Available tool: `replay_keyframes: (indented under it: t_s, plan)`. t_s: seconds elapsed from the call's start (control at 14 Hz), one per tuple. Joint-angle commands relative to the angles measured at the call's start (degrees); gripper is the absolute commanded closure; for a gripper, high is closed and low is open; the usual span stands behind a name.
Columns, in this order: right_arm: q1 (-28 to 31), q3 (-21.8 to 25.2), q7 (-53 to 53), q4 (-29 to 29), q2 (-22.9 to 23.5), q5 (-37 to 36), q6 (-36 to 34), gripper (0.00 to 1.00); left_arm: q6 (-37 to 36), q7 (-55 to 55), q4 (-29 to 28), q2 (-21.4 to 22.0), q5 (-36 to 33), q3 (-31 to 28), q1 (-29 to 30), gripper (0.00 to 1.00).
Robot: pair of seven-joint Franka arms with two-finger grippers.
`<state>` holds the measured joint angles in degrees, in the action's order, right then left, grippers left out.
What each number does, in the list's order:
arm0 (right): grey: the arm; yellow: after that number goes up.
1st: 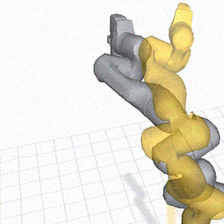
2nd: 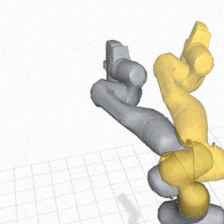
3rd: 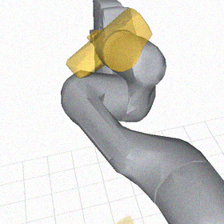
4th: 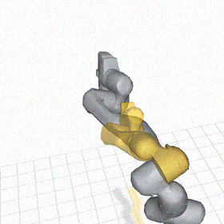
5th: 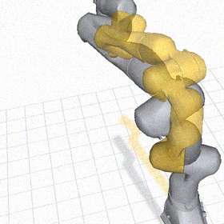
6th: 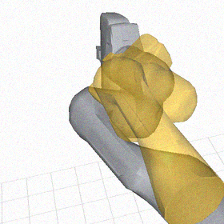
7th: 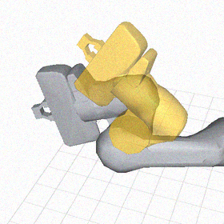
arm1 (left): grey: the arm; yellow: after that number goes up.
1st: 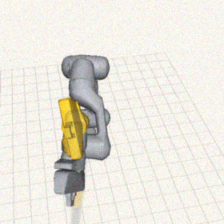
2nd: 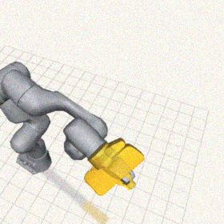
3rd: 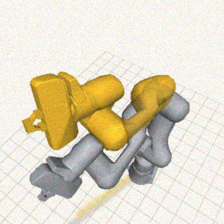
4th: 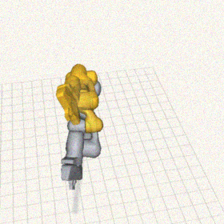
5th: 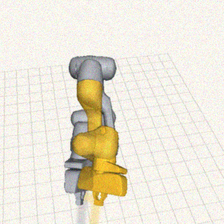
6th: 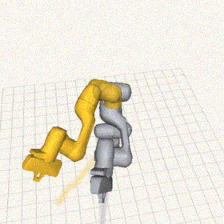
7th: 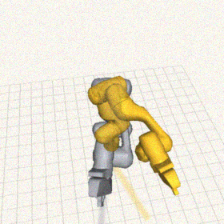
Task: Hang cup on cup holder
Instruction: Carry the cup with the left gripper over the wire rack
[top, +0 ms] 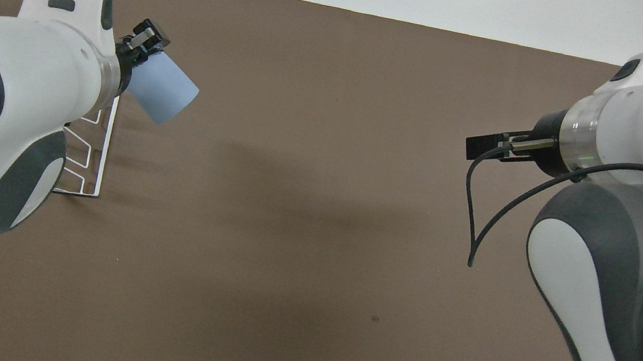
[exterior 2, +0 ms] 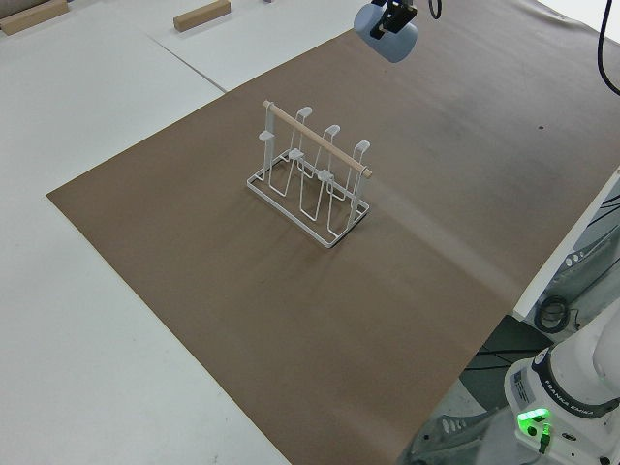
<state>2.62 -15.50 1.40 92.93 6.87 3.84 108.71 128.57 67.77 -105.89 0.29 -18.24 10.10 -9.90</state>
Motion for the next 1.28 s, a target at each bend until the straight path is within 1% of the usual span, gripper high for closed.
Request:
replay_keyframes:
  t_s: [0.0, 0.14, 0.21, 0.36, 0.43, 0.57, 0.64, 0.71, 0.93, 1.07, 1.21]
  plan:
    - [0.4, 0.4, 3.4, -2.1, 1.1, -2.5, -4.2, 0.0, -0.7, -1.1, 0.7, 0.4, -8.3, 0.4, 2.7, 1.0]
    - [0.4, 2.2, 3.3, -3.7, 1.0, -6.9, -7.8, 0.0, 1.4, -2.2, 0.9, 0.1, -13.2, 0.4, 5.1, 1.0]
    - [0.3, 2.3, 3.1, -4.2, 0.8, -9.1, -10.2, 0.0, 3.9, -2.3, 0.9, 0.0, -15.3, 0.4, 6.4, 1.0]
    - [0.2, 5.0, 2.7, -4.7, 0.1, -9.2, -14.0, 0.0, 8.0, -3.0, 0.6, -0.6, -19.4, 0.4, 9.2, 1.0]
    - [0.2, 5.8, 2.5, -4.7, -0.8, -8.9, -15.3, 0.0, 9.9, -3.9, 0.9, -1.8, -21.3, 0.4, 9.8, 1.0]
    - [0.0, 7.5, 2.1, -4.4, -2.3, -8.7, -17.6, 0.0, 11.5, -3.8, 0.1, -2.6, -26.9, 0.4, 11.0, 1.0]
    - [-0.3, 8.7, 2.1, -4.1, -3.2, -8.3, -18.3, 0.0, 12.2, -3.7, -0.1, -2.8, -28.3, 0.4, 11.4, 1.0]
    - [-0.5, 9.9, 2.1, -3.6, -4.2, -7.7, -19.0, 0.0, 12.6, -3.8, 0.0, -3.3, -28.5, 0.4, 11.5, 1.0]
    - [-1.0, 11.0, 2.3, -1.4, -7.0, -7.4, -19.9, 0.0, 12.7, -3.5, -0.8, -4.0, -30.5, 0.4, 11.7, 1.0]
    - [-2.4, 13.4, 2.0, 0.2, -8.1, -7.4, -19.3, 0.0, 12.6, -3.4, -3.1, -3.3, -30.6, 0.4, 11.7, 1.0]
    - [-2.5, 14.2, 1.6, 1.5, -8.6, -7.4, -18.0, 0.0, 12.8, -3.2, -5.3, -2.4, -30.7, 0.4, 11.7, 1.0]
